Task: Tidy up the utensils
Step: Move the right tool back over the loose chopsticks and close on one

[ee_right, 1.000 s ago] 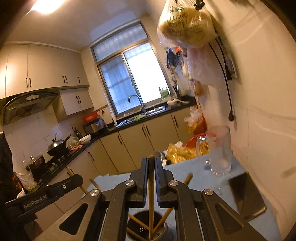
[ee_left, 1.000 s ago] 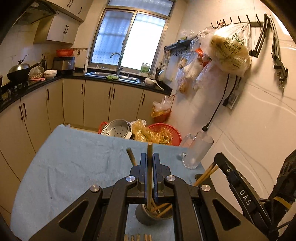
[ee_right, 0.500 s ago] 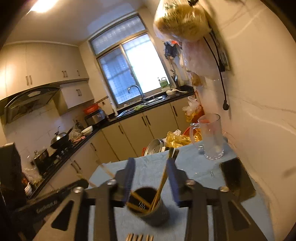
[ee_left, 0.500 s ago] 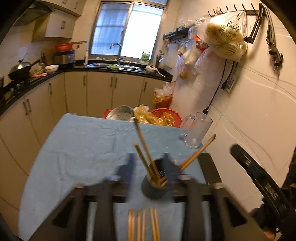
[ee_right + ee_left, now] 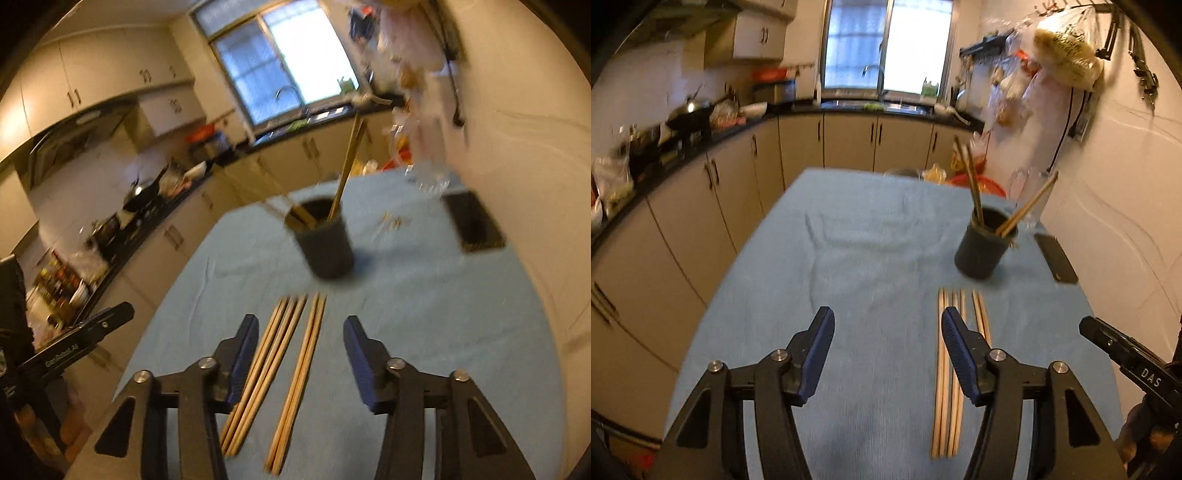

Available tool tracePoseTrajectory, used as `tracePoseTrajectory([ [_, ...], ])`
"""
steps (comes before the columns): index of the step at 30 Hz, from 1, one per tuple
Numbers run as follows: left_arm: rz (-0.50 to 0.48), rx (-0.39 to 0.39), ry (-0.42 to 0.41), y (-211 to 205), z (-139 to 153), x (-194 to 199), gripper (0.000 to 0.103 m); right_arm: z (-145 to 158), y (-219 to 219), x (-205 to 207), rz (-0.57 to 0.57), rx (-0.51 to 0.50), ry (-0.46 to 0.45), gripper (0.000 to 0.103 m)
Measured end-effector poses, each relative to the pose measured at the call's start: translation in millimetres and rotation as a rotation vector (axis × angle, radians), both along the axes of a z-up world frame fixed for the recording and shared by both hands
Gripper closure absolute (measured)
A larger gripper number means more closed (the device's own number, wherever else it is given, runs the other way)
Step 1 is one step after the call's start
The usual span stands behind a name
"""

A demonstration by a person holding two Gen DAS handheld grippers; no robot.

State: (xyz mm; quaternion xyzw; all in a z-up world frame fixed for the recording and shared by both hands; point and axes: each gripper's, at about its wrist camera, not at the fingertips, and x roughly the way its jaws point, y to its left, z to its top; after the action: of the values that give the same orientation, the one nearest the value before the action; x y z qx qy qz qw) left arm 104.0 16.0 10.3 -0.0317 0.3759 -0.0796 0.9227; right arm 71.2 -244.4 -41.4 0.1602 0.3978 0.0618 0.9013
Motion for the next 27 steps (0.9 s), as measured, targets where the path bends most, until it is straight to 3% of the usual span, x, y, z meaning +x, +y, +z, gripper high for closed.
tracePoseTrajectory([
  [5,0.004,0.005,0.012,4.3,-4.2,-15.4,0.042,-0.4,10.6,-18.4,0.006,-0.035,0.009,0.058],
  [7,0.002,0.012,0.013,1.1,-4.2,-16.8,0.042,-1.1,15.0,-22.7,0.0,-0.048,0.012,0.064],
  [12,-0.005,0.037,0.002,-5.1,-4.7,-21.8,0.042,0.1,25.2,-27.2,0.019,-0.043,0.02,0.064],
  [23,-0.013,0.049,0.056,-8.7,-21.5,-1.6,0.042,-13.8,27.7,-10.8,0.022,-0.066,0.062,0.069],
  [27,-0.007,0.005,0.099,-4.7,-32.0,13.9,0.042,-24.1,24.1,1.3,0.01,-0.06,0.085,0.073],
])
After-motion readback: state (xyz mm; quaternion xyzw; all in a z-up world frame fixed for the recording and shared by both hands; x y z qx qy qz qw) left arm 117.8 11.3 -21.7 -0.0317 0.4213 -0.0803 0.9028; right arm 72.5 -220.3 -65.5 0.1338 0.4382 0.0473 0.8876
